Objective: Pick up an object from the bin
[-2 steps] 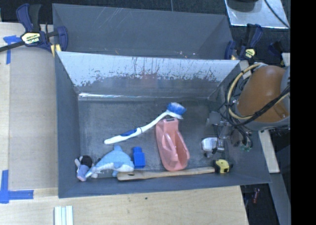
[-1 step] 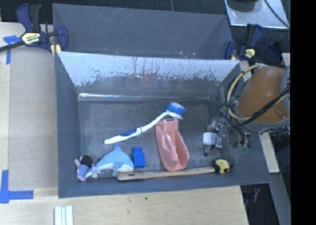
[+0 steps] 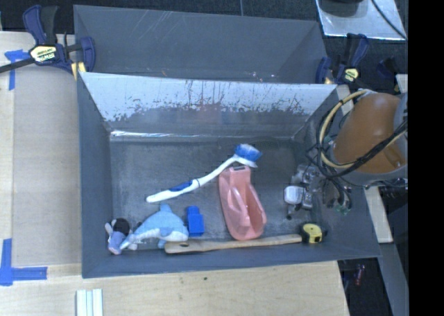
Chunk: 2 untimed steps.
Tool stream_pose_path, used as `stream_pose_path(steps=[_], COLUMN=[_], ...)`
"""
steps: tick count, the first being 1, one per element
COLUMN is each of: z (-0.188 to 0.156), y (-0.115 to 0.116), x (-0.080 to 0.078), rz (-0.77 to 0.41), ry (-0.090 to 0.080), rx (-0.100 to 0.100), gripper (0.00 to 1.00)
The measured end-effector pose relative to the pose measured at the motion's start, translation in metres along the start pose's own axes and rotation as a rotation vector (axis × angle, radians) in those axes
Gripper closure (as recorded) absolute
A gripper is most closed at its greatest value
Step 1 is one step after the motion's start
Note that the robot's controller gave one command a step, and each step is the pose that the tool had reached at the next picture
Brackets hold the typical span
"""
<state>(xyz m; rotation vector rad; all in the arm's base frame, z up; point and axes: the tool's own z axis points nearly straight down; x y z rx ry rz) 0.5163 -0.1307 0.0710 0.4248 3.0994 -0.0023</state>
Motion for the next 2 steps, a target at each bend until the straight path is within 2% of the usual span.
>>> stream_pose_path(steps=[2], z=[-0.026], y=[0.0], x=[-0.001], rz=[-0.001], ry=[-0.003], rx=[0.0], gripper=[1.0])
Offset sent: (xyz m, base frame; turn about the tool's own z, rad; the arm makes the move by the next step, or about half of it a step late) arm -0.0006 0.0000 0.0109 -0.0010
